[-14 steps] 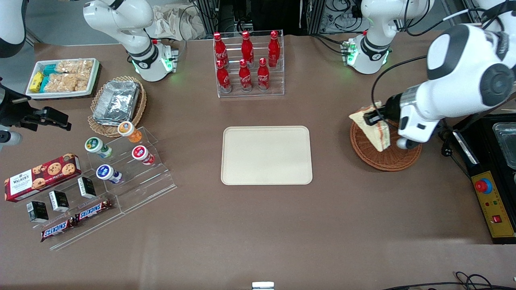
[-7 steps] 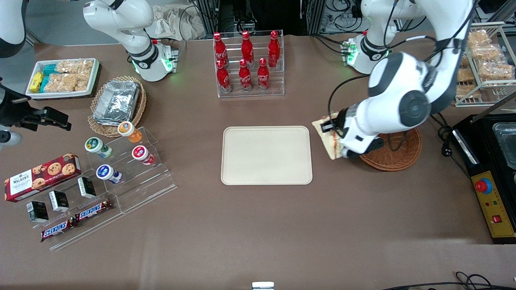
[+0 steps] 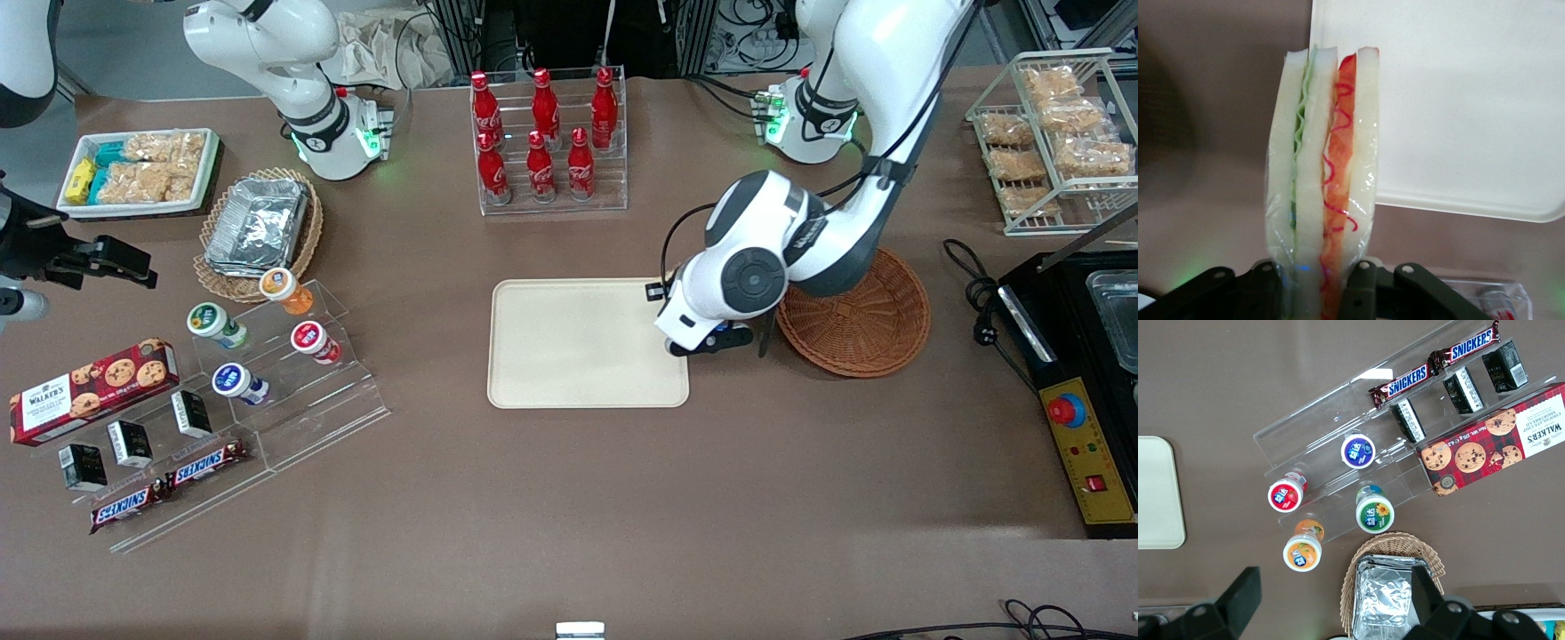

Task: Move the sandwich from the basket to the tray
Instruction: 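Carry the sandwich over to the cream tray and lower it, then open the left gripper to release the sandwich onto the tray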

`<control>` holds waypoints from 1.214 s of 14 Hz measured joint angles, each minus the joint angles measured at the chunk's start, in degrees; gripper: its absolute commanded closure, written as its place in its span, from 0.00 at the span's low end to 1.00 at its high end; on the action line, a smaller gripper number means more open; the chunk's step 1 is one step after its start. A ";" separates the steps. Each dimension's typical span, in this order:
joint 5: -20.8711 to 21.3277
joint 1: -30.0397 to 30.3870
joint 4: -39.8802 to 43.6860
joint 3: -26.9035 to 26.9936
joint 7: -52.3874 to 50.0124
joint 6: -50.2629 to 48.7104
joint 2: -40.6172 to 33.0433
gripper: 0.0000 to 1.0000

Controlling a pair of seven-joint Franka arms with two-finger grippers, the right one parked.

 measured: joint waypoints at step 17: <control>8.43 -3.04 0.69 0.04 0.07 5.95 11.76 0.72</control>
